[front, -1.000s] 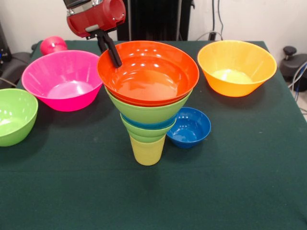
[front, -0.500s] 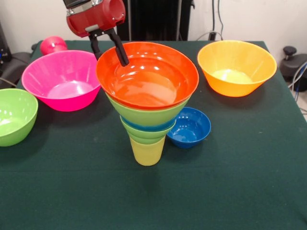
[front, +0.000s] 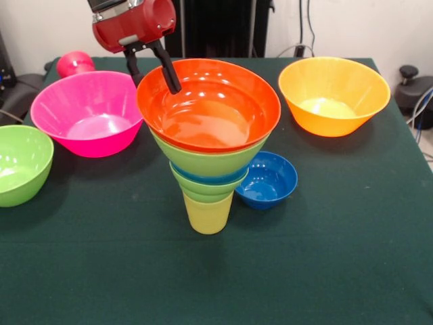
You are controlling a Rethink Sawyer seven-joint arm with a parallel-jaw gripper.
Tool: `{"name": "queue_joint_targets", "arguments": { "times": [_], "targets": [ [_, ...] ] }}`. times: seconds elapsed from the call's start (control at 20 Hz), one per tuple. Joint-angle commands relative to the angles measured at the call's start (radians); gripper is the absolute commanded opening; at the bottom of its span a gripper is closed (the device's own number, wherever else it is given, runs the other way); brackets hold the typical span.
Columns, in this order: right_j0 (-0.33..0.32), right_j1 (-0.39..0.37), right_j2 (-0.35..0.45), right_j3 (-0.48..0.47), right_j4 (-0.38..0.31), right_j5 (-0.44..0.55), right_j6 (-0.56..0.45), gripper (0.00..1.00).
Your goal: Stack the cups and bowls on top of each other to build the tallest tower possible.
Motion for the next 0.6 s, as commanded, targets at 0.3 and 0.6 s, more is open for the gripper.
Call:
{"name": "queue_joint_targets", "arguments": {
  "times": [0.3, 0.6],
  "targets": [
    [-0.025, -0.006, 0.135, -0.051, 0.057, 0.03, 0.265, 1.0],
    [-0.031, -0.053, 0.112, -0.067, 0.05, -0.004, 0.303, 1.0]
  ]
}}
